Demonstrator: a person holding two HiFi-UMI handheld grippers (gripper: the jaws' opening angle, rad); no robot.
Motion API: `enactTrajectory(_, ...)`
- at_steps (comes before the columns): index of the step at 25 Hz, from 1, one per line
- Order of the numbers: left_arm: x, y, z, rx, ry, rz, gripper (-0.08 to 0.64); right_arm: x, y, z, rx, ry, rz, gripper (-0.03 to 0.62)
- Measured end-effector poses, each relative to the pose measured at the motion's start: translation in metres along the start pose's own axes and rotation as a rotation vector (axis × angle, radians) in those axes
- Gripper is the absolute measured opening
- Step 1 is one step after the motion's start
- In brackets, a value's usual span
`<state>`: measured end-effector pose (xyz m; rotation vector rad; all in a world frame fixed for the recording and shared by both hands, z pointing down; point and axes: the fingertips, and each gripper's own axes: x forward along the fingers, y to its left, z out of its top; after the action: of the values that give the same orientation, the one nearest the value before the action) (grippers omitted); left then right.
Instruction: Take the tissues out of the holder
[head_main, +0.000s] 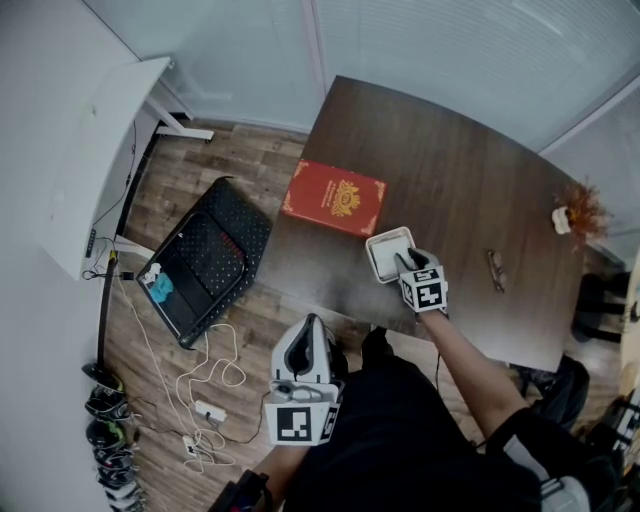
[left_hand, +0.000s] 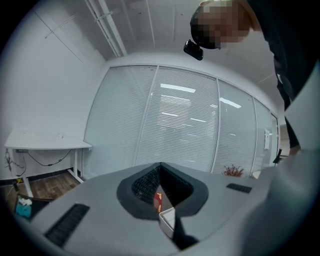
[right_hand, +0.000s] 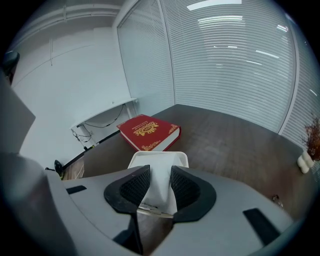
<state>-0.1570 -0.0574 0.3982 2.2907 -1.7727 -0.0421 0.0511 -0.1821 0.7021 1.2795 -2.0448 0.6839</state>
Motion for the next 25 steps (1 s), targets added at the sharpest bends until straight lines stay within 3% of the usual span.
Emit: enactTrajectory(25,-0.004,-0.037,-0.002,0.021,-0.023,-0.044,-0.003,-0.034,-0.009,0.011,0.041,-0.102,-0.004,0.141)
